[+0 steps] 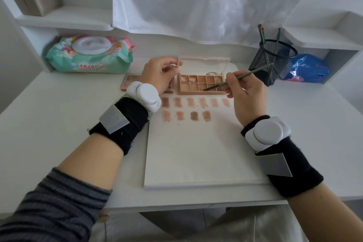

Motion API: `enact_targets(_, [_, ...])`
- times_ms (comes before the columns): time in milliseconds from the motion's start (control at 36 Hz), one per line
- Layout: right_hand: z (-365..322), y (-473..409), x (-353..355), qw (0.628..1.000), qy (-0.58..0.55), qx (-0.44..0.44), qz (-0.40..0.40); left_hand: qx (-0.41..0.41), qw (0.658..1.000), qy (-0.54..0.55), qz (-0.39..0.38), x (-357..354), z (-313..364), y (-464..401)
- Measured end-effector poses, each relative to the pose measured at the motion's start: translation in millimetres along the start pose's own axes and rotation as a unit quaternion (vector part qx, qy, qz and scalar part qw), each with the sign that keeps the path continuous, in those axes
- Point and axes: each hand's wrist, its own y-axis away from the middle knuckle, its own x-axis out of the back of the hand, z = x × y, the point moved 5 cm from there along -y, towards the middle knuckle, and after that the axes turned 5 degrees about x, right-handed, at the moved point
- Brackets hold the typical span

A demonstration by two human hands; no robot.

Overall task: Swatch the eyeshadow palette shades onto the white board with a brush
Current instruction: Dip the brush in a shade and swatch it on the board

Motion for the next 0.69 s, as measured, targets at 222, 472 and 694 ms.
enact_targets(222, [-10.1, -4.1, 13.9, 0.998, -0.059, 0.000, 0.007, 0.007, 1.000, -0.004, 0.002, -0.7, 2.8, 0.1])
enact_targets(472, [-7.4, 17.0, 21.0, 0.999, -0.015, 0.022, -0.042, 0.004, 1.000, -0.013, 0.001, -1.0, 1.2, 1.0])
enact_targets(694, [-3.8, 20.0, 17.9, 0.998, -0.021, 0.024, -0.054, 0.003, 1.000, -0.010, 0.003, -0.9, 4.0, 2.2])
